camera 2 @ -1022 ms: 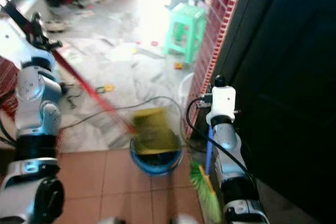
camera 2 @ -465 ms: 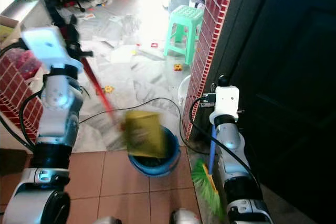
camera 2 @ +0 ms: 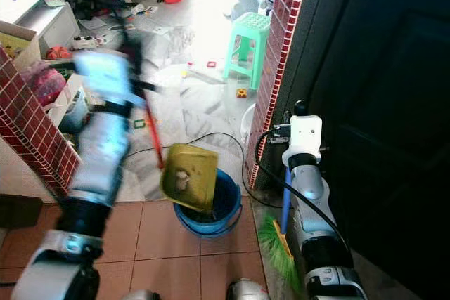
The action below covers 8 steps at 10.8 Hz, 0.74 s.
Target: Sweep floor
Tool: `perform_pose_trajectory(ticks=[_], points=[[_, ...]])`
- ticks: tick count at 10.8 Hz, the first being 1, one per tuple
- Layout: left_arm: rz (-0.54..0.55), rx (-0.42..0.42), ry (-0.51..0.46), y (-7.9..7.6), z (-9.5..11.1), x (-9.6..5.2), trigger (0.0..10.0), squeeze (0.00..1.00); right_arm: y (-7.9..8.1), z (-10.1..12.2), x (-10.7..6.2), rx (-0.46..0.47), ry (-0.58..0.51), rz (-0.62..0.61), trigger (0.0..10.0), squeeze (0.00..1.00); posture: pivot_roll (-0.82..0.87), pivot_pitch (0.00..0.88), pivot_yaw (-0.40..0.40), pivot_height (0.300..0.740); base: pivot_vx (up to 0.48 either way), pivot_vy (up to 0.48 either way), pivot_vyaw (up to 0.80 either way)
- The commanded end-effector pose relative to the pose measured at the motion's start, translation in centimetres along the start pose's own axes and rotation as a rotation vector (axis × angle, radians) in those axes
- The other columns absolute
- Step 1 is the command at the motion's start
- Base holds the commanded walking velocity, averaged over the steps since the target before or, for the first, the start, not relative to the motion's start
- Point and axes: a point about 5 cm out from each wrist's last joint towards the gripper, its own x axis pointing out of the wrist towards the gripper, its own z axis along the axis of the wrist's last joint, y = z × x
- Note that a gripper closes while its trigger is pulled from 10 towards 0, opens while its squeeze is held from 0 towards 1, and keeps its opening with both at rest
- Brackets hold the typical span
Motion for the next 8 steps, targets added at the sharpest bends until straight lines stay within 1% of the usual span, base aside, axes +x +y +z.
perform_pose_trajectory(ticks=[1, 2, 3, 4, 5, 6, 7, 8], points=[[-0.120, 0.020, -0.075, -1.5, 1.4, 0.2, 10.0, 0.00, -0.2, 0.9, 0.5, -0.011, -0.041, -0.006, 10.0, 0.00, -0.09, 0.000, -0.007, 0.740, 0.000, 0.000, 0.00], [-0.345, 0.021, -0.129, -4.4, 2.5, -0.3, 10.0, 0.00, -0.3, 0.8, 0.5, -0.012, -0.036, -0.009, 10.0, 0.00, -0.09, 0.000, -0.007, 0.740, 0.000, 0.000, 0.00], [-0.535, 0.064, -0.178, -6.8, 3.5, -1.1, 10.0, 0.00, -0.2, 0.8, 0.6, -0.011, -0.036, -0.009, 10.0, 0.00, -0.07, 0.000, -0.011, 0.740, 0.000, 0.000, 0.00], [-0.655, 0.090, -0.201, -8.5, 3.9, -1.9, 10.0, 0.00, 0.0, 0.8, 0.7, -0.008, -0.036, -0.007, 10.0, 0.00, -0.07, 0.000, -0.011, 0.740, 0.000, 0.000, 0.00], [-0.715, 0.132, -0.235, -9.3, 4.3, -2.5, 10.0, 0.00, 0.1, 0.8, 0.7, -0.007, -0.037, -0.005, 10.0, 0.00, -0.07, 0.000, -0.011, 0.740, 0.000, 0.000, 0.00], [-0.775, 0.197, -0.255, -9.9, 4.4, -2.9, 10.0, 0.00, 0.1, 0.8, 0.7, -0.008, -0.037, -0.006, 10.0, 0.00, -0.07, 0.000, -0.011, 0.740, 0.000, 0.000, 0.00], [-0.768, 0.185, -0.240, -10.0, 4.5, -2.8, 10.0, 0.00, -0.1, 0.7, 0.7, -0.011, -0.037, -0.008, 10.0, 0.00, -0.07, 0.000, -0.012, 0.740, 0.000, 0.000, 0.00], [-0.729, 0.151, -0.233, -9.8, 4.8, -2.4, 10.0, 0.00, -0.1, 0.7, 0.7, -0.014, -0.037, -0.010, 10.0, 0.00, -0.07, 0.000, -0.012, 0.740, 0.000, 0.000, 0.00]])
